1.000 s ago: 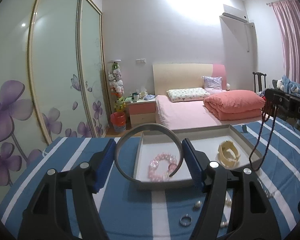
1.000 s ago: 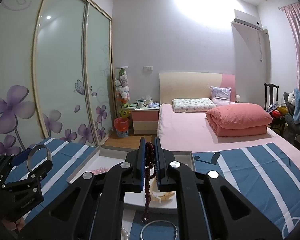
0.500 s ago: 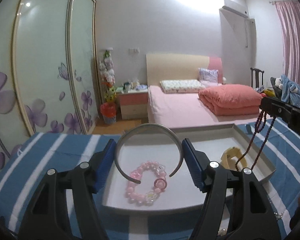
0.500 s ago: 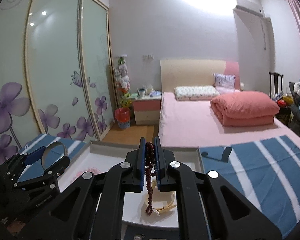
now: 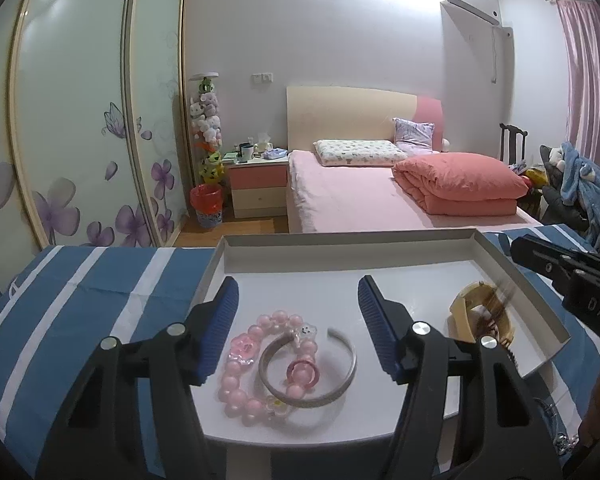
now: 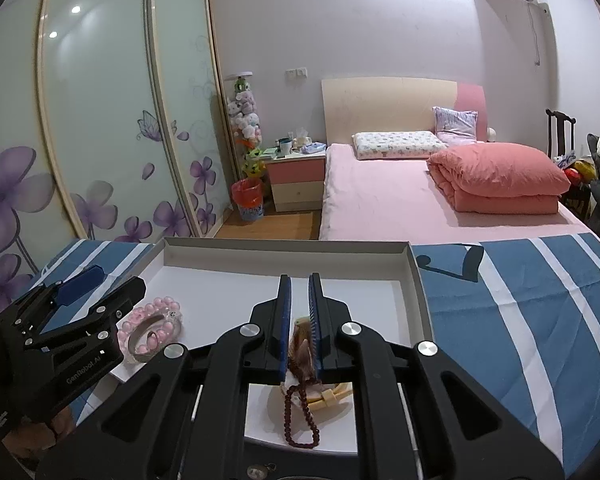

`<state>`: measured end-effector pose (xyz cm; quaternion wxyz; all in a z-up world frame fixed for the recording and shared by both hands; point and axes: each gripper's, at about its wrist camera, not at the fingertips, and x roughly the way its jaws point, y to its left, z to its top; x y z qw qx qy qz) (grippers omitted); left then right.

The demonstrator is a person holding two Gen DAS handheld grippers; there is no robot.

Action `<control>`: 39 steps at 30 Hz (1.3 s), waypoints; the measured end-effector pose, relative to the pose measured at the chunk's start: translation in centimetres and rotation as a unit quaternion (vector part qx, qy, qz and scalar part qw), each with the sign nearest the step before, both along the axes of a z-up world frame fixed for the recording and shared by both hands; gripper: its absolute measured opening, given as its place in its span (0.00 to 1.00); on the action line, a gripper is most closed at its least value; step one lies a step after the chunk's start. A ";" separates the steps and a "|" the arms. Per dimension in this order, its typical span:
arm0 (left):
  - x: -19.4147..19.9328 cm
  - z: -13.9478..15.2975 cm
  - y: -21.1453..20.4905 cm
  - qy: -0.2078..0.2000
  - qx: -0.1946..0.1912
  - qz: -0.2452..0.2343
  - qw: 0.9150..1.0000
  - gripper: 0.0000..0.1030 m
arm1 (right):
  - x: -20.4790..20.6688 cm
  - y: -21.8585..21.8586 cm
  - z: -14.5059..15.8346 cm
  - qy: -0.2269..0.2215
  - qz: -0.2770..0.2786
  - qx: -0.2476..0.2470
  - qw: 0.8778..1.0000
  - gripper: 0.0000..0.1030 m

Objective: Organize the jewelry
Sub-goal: 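Lower the cuff and necklace into the grey tray and open both grippers, then grasp the silver ring with the left gripper while the right gripper grasps the pearl earring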

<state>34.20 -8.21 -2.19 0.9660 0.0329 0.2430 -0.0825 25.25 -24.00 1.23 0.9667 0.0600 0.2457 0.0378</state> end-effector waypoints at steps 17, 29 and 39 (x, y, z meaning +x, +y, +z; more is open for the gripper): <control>-1.1 2.1 2.7 -0.010 -0.019 0.019 1.000 0.61 | -0.6 -0.4 1.0 -0.020 -0.003 0.004 1.000 0.39; -7.4 1.1 5.3 0.019 -0.007 0.003 1.000 0.62 | -5.8 0.2 1.5 -0.022 0.004 -0.002 1.000 0.39; -11.1 -2.5 3.7 0.116 0.027 -0.071 0.990 0.63 | -10.8 1.0 0.0 0.004 0.013 -0.003 1.000 0.39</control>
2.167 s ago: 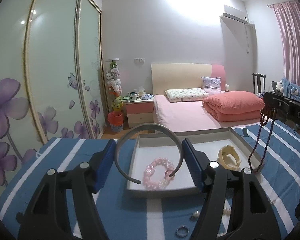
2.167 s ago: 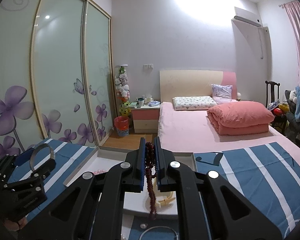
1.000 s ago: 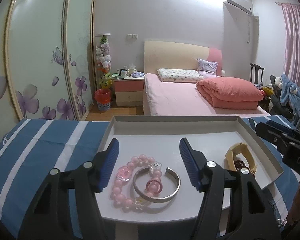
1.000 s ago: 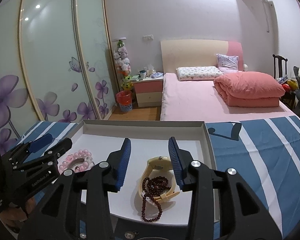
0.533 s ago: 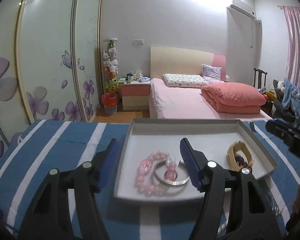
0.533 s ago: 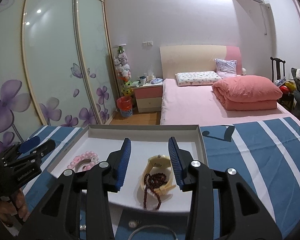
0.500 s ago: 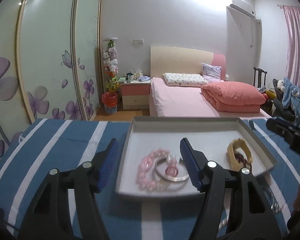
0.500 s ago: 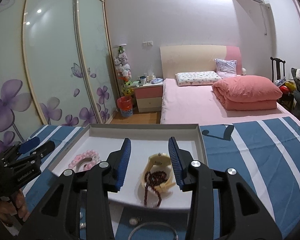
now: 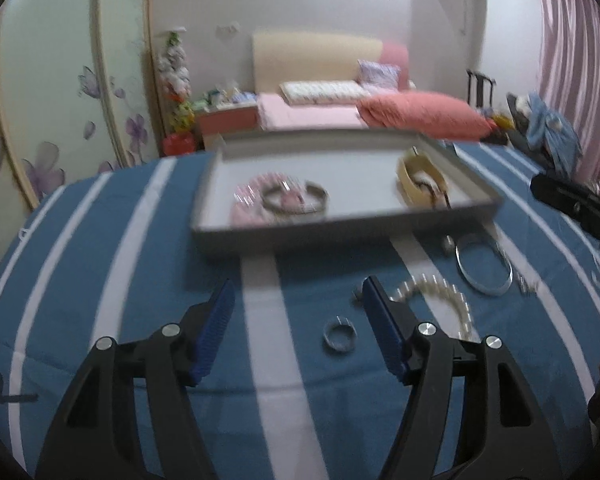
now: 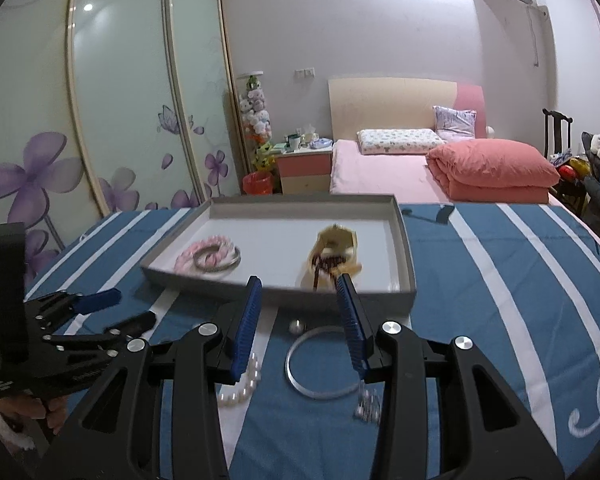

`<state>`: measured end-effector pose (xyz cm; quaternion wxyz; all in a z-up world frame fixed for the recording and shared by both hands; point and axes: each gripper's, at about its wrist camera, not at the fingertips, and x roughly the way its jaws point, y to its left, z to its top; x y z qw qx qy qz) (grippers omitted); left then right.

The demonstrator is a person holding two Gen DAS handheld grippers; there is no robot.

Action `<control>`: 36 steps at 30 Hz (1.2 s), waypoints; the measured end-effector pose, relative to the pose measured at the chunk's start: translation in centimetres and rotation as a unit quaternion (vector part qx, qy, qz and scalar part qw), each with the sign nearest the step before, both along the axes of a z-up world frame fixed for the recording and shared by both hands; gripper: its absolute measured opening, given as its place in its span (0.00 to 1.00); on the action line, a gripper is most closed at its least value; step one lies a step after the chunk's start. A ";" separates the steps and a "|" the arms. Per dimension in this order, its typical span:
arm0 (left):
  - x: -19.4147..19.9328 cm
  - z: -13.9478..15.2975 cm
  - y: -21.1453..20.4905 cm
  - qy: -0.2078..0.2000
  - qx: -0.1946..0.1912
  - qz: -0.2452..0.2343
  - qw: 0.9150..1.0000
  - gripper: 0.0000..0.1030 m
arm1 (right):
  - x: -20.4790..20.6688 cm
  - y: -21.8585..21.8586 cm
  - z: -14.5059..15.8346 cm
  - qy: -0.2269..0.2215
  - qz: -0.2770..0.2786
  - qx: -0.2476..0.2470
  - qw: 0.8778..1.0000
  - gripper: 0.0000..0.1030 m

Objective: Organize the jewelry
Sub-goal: 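Grasp the silver ring with the left gripper while the right gripper grasps the pearl earring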

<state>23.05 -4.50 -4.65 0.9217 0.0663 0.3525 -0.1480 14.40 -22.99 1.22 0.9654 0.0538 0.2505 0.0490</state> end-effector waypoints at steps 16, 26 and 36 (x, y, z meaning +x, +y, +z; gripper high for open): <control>0.9 -2.6 -2.5 0.068 0.051 -0.018 0.996 0.22 | -1.2 -2.4 -1.7 0.036 -0.035 0.020 0.999 0.39; 0.9 -2.4 -1.5 0.071 0.039 -0.010 0.997 0.21 | -1.1 -4.2 -2.5 0.060 -0.059 0.028 0.996 0.39; 0.9 -2.5 -1.3 0.074 0.040 -0.017 0.996 0.40 | -0.8 -4.3 -2.8 0.067 -0.055 0.032 0.996 0.39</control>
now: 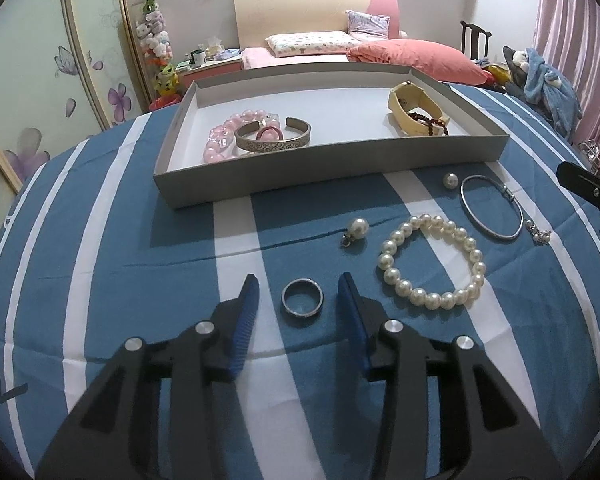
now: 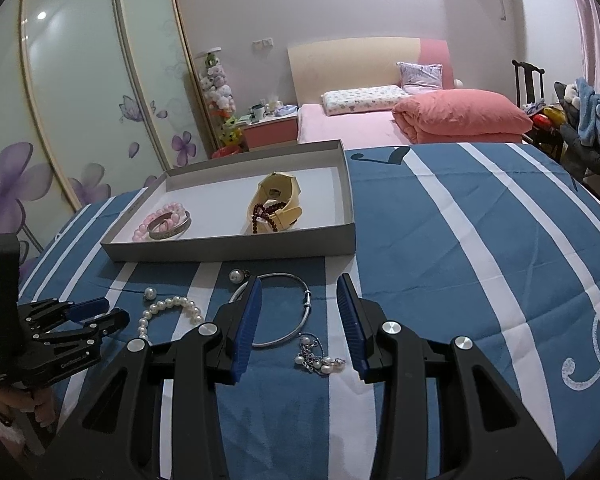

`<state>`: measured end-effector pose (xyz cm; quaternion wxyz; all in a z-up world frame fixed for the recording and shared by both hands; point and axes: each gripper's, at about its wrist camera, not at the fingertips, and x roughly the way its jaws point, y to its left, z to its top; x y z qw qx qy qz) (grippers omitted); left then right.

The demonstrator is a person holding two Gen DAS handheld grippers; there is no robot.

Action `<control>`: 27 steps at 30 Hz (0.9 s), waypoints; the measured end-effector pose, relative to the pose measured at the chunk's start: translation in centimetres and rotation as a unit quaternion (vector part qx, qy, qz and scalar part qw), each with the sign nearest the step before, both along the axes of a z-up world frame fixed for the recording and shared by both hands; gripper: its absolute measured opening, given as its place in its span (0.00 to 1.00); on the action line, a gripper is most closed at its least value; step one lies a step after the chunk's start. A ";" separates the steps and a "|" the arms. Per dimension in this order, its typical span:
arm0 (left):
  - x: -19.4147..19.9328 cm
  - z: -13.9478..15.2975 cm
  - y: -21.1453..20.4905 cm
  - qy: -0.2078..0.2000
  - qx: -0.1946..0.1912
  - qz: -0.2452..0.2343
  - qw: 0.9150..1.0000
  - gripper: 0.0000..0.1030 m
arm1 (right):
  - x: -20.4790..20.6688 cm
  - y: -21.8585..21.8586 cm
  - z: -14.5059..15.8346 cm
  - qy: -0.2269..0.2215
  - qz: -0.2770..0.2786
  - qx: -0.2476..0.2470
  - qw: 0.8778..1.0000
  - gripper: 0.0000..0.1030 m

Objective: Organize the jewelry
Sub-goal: 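Grasp the silver ring with the left gripper while the right gripper grasps the pearl earring, then carry the silver ring and pearl earring toward the grey tray with both grippers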

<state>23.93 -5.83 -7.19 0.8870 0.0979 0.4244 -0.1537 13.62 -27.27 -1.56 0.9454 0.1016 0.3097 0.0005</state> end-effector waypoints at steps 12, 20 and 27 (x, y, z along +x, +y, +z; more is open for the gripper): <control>0.4 0.0 2.0 -0.005 0.006 0.039 0.999 0.21 | -0.2 -1.2 -0.2 0.013 -0.013 -0.008 1.000 0.39; 0.9 0.3 7.0 -0.002 -0.003 0.105 0.995 0.21 | 0.1 -1.1 -1.7 0.059 0.005 -0.030 0.998 0.39; -0.1 0.4 7.9 0.000 -0.007 0.110 0.994 0.21 | 0.9 0.2 -3.1 0.100 0.024 -0.050 0.993 0.39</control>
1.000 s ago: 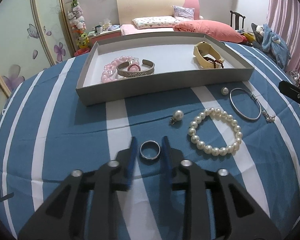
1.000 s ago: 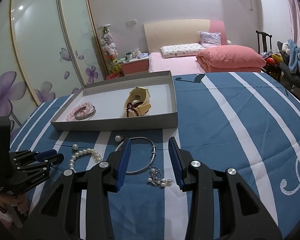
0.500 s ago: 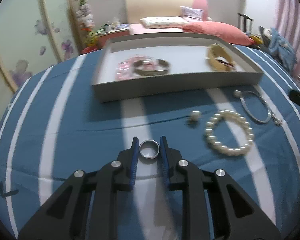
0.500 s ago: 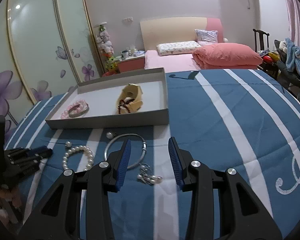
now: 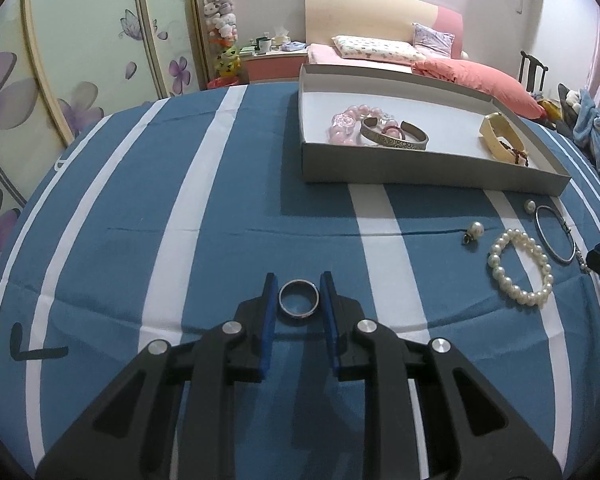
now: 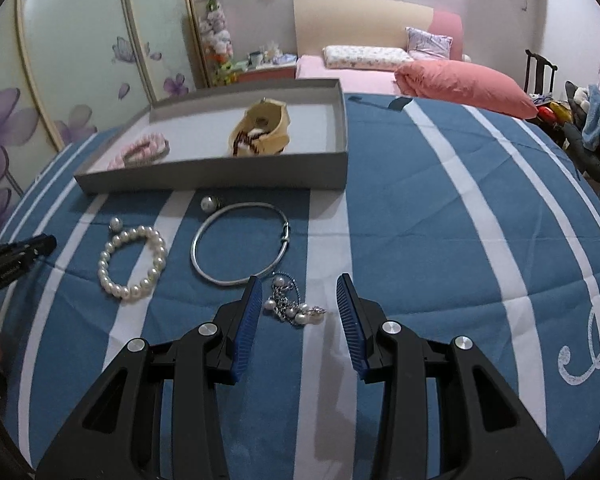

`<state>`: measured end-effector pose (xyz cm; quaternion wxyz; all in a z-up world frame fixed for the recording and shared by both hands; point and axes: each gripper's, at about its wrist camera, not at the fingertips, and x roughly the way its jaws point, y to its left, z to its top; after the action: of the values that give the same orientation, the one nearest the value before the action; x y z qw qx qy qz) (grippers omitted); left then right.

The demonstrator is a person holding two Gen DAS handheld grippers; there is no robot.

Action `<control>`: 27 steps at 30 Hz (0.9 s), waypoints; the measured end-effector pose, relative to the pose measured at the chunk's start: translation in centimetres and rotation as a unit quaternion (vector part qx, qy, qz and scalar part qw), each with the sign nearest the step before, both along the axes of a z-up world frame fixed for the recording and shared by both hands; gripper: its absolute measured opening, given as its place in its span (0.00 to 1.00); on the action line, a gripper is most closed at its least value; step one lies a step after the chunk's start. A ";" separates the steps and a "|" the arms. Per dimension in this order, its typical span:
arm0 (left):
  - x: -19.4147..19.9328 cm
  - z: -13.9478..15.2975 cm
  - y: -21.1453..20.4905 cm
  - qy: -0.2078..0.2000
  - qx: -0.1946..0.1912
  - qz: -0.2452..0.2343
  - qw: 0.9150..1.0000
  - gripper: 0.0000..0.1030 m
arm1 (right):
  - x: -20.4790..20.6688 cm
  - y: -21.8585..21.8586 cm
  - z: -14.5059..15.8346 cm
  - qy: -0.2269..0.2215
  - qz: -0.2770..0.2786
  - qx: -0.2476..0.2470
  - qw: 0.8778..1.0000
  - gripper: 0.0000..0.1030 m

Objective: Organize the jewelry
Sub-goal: 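Carry the silver ring and pearl earring toward the grey tray with both grippers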

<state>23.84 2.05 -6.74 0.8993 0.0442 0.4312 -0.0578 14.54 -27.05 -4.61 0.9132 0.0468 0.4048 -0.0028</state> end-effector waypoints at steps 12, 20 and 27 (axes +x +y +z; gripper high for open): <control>-0.1 0.0 0.1 0.000 0.000 0.001 1.000 0.21 | -0.1 0.5 -0.5 0.021 0.008 -0.023 0.999 0.11; -1.0 0.1 0.4 0.001 -0.006 0.002 1.000 0.21 | -1.2 0.7 0.0 0.007 0.009 -0.012 1.000 0.08; -1.9 0.3 0.7 -0.001 -0.020 0.006 1.000 0.21 | -2.4 0.8 3.3 -0.064 0.010 0.007 0.998 0.08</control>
<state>21.91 2.78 -6.40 0.9009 0.0236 0.4289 -0.0614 12.11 -26.24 -1.30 0.9367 0.0490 0.3464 0.0121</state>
